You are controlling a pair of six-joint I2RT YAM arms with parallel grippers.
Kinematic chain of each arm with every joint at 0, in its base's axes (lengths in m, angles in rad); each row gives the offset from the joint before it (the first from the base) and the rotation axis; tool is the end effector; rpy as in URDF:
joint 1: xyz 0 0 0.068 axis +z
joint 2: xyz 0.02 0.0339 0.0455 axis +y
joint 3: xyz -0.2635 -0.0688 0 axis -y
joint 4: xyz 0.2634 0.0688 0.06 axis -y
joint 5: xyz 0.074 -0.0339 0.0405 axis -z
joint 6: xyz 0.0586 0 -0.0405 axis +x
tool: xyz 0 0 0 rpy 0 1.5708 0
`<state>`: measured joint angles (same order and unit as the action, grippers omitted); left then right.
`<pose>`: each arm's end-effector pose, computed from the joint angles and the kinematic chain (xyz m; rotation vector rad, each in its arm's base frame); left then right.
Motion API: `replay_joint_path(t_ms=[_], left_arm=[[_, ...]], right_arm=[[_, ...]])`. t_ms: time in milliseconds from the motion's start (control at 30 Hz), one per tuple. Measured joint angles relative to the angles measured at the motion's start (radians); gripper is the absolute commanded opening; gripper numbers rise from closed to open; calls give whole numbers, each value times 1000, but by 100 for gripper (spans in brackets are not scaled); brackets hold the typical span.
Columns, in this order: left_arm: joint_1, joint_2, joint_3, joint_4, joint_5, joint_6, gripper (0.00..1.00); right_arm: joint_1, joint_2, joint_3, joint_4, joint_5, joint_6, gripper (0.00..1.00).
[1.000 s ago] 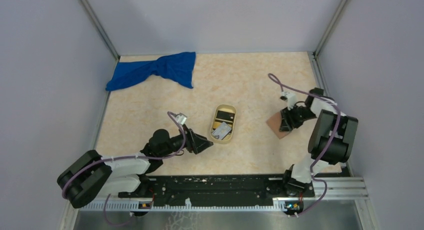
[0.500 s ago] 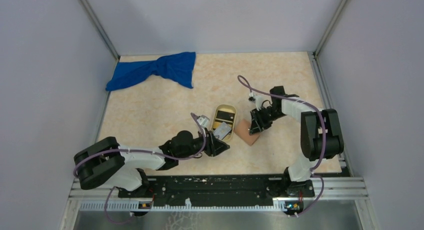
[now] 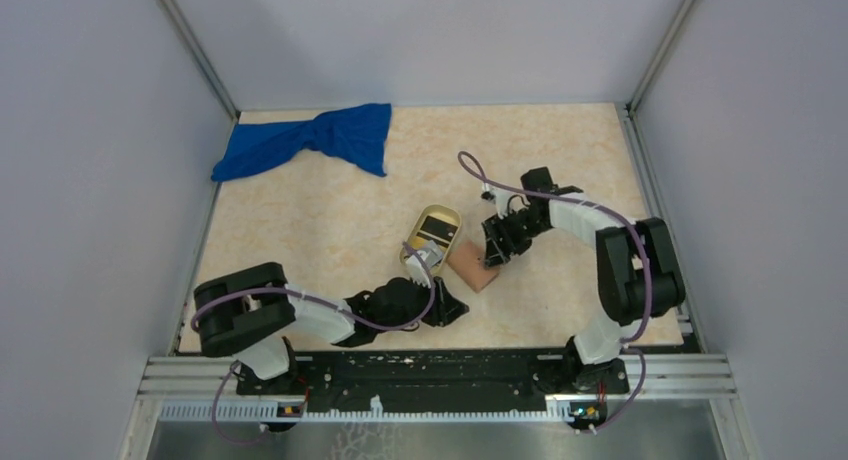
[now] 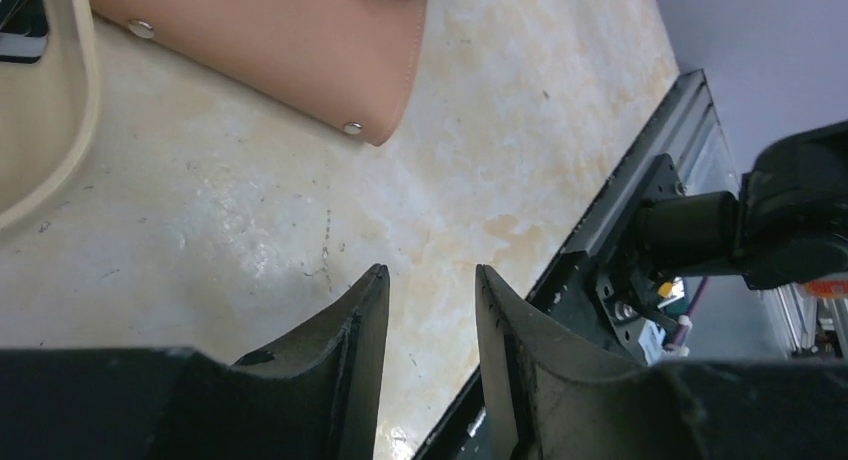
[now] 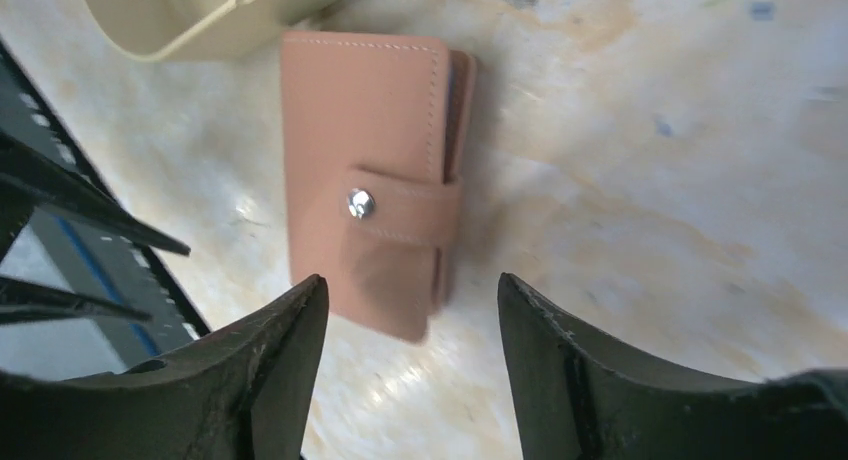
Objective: Put the credit cards into the card holder
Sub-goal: Move the card holder to the center of the board.
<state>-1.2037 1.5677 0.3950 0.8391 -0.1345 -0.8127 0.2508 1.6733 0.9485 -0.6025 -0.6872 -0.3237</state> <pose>0.1155 -0.2785 0.1142 0.3093 2.0801 -1.1893 0.2937 0.1136 0.1301 -0.8851 2.5757 0.9607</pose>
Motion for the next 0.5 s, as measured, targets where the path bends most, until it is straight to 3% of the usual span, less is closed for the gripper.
replay_joint_path(t_ms=[100, 300, 500], left_arm=[[-6, 75, 40, -2, -56, -33, 47], [-6, 151, 128, -64, -168, -82, 58], [-4, 200, 218, -163, -275, -161, 52]], right_arm=[[-21, -117, -14, -13, 78, -85, 70], [-17, -388, -47, 18, 95, -253, 66], [108, -279, -44, 83, 146, -251, 56]])
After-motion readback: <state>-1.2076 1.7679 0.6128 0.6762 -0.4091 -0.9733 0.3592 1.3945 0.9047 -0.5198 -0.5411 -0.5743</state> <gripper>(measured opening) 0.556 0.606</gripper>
